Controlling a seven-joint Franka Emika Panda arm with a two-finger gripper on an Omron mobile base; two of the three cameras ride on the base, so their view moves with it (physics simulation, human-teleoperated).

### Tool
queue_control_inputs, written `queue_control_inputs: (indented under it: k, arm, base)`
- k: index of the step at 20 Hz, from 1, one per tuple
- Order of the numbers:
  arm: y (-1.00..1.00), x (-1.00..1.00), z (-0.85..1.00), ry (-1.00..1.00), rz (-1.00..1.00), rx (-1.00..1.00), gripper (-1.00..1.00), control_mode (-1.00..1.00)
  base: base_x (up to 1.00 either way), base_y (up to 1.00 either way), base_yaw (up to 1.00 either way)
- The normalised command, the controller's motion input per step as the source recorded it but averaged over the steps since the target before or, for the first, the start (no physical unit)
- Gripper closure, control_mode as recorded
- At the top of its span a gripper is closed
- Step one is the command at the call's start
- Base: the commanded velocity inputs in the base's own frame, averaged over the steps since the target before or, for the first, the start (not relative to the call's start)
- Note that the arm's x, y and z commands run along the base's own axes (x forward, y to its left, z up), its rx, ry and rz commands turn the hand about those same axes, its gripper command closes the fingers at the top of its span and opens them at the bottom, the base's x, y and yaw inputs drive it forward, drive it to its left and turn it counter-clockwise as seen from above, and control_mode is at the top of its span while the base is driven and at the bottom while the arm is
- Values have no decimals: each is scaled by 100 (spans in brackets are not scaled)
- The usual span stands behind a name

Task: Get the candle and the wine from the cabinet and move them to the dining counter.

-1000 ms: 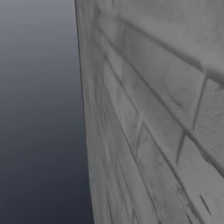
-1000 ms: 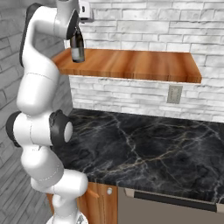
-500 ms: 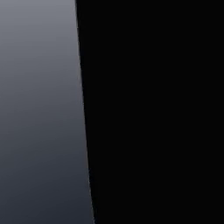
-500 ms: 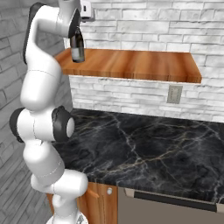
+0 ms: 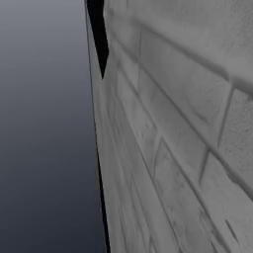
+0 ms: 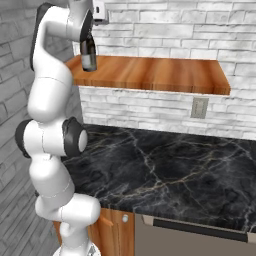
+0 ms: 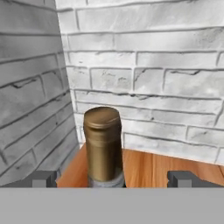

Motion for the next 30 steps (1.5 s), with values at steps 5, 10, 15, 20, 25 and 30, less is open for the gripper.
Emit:
queue_control_inputs:
  k: [5,10,15,20,25,30]
  arm:
    - [6,18,0,3,0,0,-100,-100]
    - [0,19,0,1,0,0,-100,-100]
    - [0,11,0,2,0,0,-100,-100]
    - [0,0,0,0,0,0,-100,-100]
    - [0,0,0,0,0,0,-100,-100]
    - [0,0,0,0,0,0,-100,-100]
  base:
    - [0,0,0]
    - [0,0,0]
    - [0,0,0]
    - [0,0,0]
    - [0,0,0]
    - [0,0,0]
